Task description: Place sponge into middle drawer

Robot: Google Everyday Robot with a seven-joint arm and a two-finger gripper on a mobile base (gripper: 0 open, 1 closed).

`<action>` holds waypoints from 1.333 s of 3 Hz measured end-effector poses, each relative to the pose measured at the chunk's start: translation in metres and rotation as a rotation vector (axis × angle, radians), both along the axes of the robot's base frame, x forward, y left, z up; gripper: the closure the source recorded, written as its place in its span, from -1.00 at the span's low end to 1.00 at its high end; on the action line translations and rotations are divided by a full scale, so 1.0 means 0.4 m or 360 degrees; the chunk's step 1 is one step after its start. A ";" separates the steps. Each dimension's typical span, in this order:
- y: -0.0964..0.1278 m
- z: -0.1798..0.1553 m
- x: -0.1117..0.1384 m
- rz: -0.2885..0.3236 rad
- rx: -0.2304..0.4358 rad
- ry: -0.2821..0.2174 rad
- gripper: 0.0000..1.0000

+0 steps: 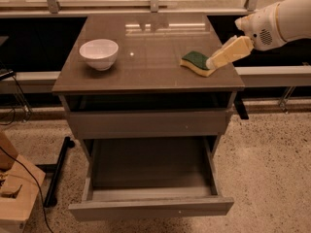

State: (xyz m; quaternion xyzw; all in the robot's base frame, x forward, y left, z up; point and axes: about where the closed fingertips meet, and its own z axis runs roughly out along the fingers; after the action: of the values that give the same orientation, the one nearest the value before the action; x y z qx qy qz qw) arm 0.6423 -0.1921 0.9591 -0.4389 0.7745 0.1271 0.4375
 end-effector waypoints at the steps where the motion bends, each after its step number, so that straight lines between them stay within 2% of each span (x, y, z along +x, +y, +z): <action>1: 0.018 -0.035 0.049 -0.0125 0.0079 0.0022 -1.00; 3: 0.068 -0.127 0.152 -0.0225 0.0171 0.0080 -1.00; 4: 0.070 -0.173 0.192 -0.0289 0.0261 0.0091 -1.00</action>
Offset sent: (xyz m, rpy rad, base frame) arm 0.0651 0.0231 -0.0473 0.1179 0.0533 -0.1719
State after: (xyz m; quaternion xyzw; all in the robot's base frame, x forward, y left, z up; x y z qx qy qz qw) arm 0.7189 -0.1642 0.8898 -0.3257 0.8103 0.1624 0.4594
